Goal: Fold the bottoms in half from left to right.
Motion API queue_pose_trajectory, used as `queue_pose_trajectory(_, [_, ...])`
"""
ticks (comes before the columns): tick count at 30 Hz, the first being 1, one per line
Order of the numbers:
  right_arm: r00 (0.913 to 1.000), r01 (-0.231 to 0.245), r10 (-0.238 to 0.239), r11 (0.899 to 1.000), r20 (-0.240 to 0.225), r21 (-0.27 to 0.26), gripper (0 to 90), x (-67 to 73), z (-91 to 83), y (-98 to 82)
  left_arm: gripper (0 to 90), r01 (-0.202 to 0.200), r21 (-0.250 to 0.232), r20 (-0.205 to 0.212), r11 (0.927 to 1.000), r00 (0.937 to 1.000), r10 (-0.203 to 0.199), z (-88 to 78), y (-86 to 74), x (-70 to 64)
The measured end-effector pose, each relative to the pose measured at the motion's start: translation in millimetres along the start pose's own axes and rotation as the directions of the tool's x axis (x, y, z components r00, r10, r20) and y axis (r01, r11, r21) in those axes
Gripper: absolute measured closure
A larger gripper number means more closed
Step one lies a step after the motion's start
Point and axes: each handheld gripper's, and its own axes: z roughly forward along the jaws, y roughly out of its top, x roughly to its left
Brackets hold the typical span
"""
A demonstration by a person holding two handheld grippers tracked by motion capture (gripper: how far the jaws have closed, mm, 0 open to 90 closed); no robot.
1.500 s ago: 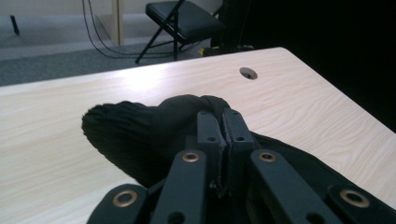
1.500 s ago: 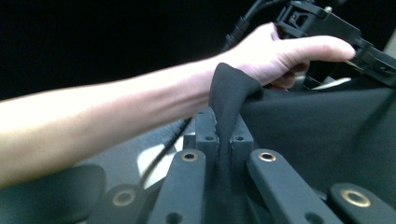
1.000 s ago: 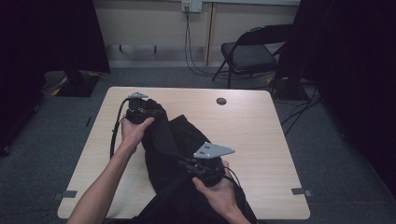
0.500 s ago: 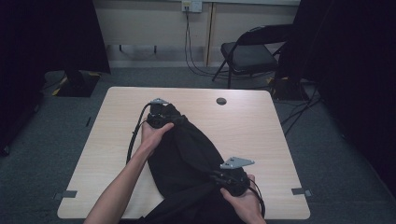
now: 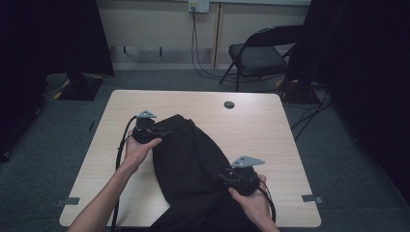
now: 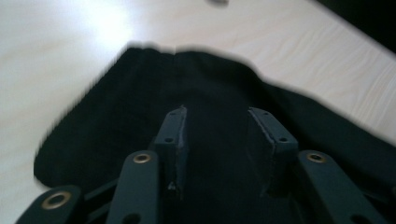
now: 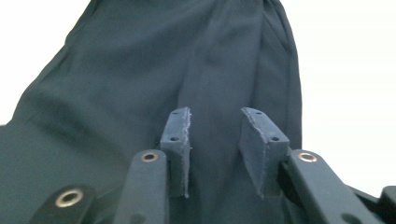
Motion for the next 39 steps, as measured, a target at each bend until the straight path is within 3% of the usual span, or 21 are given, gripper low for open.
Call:
queue_pose_trajectory(3, [0.9995,0.031,-0.031,0.999,-0.010,-0.008,59.2,1.1,25.7,13.6,67.9,-0.009,0.013,0.030,0.9999,0.9995,0.008,-0.2,-14.1,-3.1])
queue_pose_trajectory(6, [0.9980,0.058,-0.056,0.996,-0.028,0.064,55.2,3.2,55.1,13.7,67.9,-0.043,0.058,0.041,0.9974,0.9984,0.040,0.6,-29.3,-9.5])
queue_pose_trajectory(7, [0.9970,0.076,-0.075,0.994,-0.020,0.076,54.2,5.5,61.2,12.6,66.7,-0.061,0.068,0.044,0.9958,0.9974,0.058,-0.6,-33.6,-13.1])
queue_pose_trajectory(9, [0.9930,0.118,-0.118,0.988,-0.007,0.097,53.4,8.2,69.2,11.5,62.3,-0.060,0.076,0.057,0.9953,0.9968,0.056,-2.7,-40.6,-17.2])
queue_pose_trajectory(11, [0.9913,0.122,-0.127,0.985,0.035,0.126,58.1,6.5,72.8,10.6,56.5,-0.084,0.110,0.055,0.9904,0.9954,0.078,-0.9,-45.9,-20.7])
queue_pose_trajectory(12, [0.9893,0.125,-0.133,0.984,0.060,0.130,66.9,4.1,72.2,9.5,55.4,-0.112,0.123,0.038,0.9861,0.9935,0.108,0.2,-48.7,-21.0])
queue_pose_trajectory(14, [0.9866,0.111,-0.125,0.985,0.105,0.130,77.4,-2.0,66.0,7.0,53.7,-0.123,0.162,0.013,0.9791,0.9924,0.123,5.6,-54.2,-19.6])
queue_pose_trajectory(16, [0.9880,0.087,-0.100,0.989,0.118,0.116,84.7,-9.7,57.0,4.5,52.0,-0.117,0.184,-0.001,0.9758,0.9928,0.119,11.0,-58.7,-17.1])
queue_pose_trajectory(18, [0.9887,0.064,-0.077,0.993,0.128,0.101,87.8,-17.8,48.5,3.3,50.8,-0.148,0.184,-0.008,0.9718,0.9883,0.152,13.9,-61.0,-17.8])
queue_pose_trajectory(20, [0.9852,0.047,-0.064,0.993,0.159,0.109,88.7,-26.0,41.8,2.0,50.9,-0.156,0.186,-0.019,0.9701,0.9866,0.162,15.0,-60.5,-18.9])
queue_pose_trajectory(23, [0.9853,0.016,-0.034,0.994,0.168,0.105,88.2,-37.8,33.9,-3.8,50.9,-0.170,0.166,-0.022,0.9713,0.9841,0.176,17.6,-60.9,-18.3])
queue_pose_trajectory(28, [0.9810,-0.032,0.012,0.994,0.194,0.104,82.8,-49.8,21.2,-9.4,50.7,-0.170,0.152,-0.059,0.9738,0.9818,0.180,22.3,-59.8,-19.2])
queue_pose_trajectory(29, [0.9797,-0.033,0.013,0.994,0.200,0.099,82.6,-50.3,18.8,-9.4,50.2,-0.182,0.150,-0.065,0.9718,0.9789,0.194,22.9,-59.5,-18.5])
queue_pose_trajectory(31, [0.9772,-0.031,0.010,0.995,0.212,0.093,79.0,-50.6,15.7,-9.1,50.3,-0.165,0.139,-0.073,0.9765,0.9817,0.176,24.4,-59.4,-17.4])
queue_pose_trajectory(32, [0.9797,-0.040,0.024,0.996,0.199,0.075,76.5,-49.3,14.5,-8.1,50.2,-0.164,0.135,-0.072,0.9772,0.9820,0.175,25.0,-59.3,-17.0])
queue_pose_trajectory(33, [0.9821,-0.033,0.020,0.997,0.187,0.063,74.7,-47.5,14.4,-6.7,50.2,-0.180,0.135,-0.071,0.9745,0.9791,0.190,25.6,-58.8,-15.9])
queue_pose_trajectory(34, [0.9853,-0.015,0.007,0.999,0.170,0.044,73.6,-43.3,14.7,-4.5,49.8,-0.178,0.125,-0.064,0.9761,0.9802,0.187,26.3,-59.0,-14.7])
queue_pose_trajectory(37, [0.9976,0.034,-0.033,0.999,0.061,-0.006,72.9,-28.0,19.4,1.7,49.7,-0.170,0.106,-0.058,0.9796,0.9825,0.177,26.8,-59.0,-10.9])
queue_pose_trajectory(39, [0.9979,0.064,-0.064,0.998,-0.014,0.008,74.6,-16.4,26.4,2.5,49.8,-0.135,0.104,-0.063,0.9853,0.9878,0.142,26.7,-59.2,-12.2])
